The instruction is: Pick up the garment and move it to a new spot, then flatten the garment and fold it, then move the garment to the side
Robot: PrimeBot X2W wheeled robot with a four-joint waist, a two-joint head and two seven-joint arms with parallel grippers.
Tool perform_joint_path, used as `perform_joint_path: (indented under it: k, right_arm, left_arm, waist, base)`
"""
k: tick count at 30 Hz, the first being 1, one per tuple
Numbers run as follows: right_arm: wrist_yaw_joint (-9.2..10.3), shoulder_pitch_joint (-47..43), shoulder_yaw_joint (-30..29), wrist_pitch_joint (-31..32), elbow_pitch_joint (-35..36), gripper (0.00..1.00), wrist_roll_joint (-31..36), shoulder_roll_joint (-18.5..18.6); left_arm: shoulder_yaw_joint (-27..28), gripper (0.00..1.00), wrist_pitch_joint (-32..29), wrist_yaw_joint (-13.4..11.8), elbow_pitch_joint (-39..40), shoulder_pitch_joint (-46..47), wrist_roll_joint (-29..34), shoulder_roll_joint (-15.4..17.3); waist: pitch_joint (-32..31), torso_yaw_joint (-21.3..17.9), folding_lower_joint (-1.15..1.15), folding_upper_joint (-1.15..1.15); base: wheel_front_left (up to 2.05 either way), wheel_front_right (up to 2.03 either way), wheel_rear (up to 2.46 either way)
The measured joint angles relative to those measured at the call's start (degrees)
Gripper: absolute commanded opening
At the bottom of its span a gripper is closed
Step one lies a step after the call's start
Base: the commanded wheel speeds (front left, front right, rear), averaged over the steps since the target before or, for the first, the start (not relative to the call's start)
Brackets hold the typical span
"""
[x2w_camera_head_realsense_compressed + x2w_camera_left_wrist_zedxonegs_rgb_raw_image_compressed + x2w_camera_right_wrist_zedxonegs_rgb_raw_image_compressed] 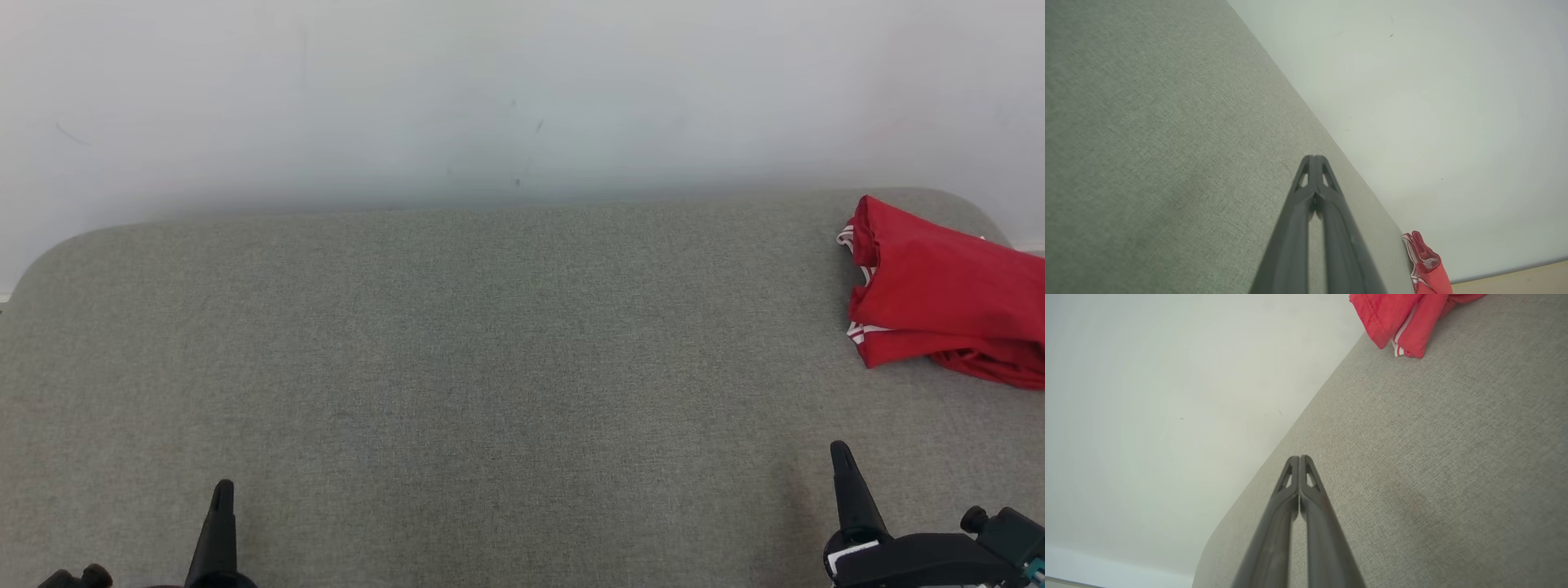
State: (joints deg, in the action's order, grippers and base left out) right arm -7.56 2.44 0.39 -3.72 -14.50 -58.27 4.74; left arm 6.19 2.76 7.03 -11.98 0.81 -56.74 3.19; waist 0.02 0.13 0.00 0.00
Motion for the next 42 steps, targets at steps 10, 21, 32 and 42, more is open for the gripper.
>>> perform_joint_path:
  k: [10, 21, 32, 42]
  right_arm:
    - [0.0, 0.71, -0.97, 1.68, 0.1, 0.0, -6.31, -0.1]
    - [0.0, 1.23, -1.94, 3.24, 0.18, 0.0, -12.43, -0.25]
    - [0.0, 1.77, -2.8, 4.71, 0.23, 0.0, -17.53, -0.41]
    - [0.0, 2.23, -3.61, 5.83, 0.29, 0.0, -22.04, -0.57]
  left_arm:
    - [0.05, 0.0, -1.76, 0.03, -0.33, 1.03, -6.36, -0.08]
    - [0.1, 0.0, -3.31, 0.04, -0.74, 1.7, -12.28, -0.13]
    - [0.13, 0.0, -4.72, 0.05, -1.05, 2.47, -17.66, -0.16]
    - [0.16, 0.0, -5.88, 0.08, -1.31, 3.32, -22.31, -0.19]
  waist:
    - [0.02, -0.02, 0.0, 0.0]
    - [0.05, -0.04, 0.0, 0.0]
    - [0.07, -0.06, 0.0, 0.0]
    - [0.09, -0.07, 0.0, 0.0]
  base:
    - [0.0, 0.0, 0.0]
    - [0.0, 0.0, 0.0]
    - [0.0, 0.0, 0.0]
    - [0.0, 0.0, 0.0]
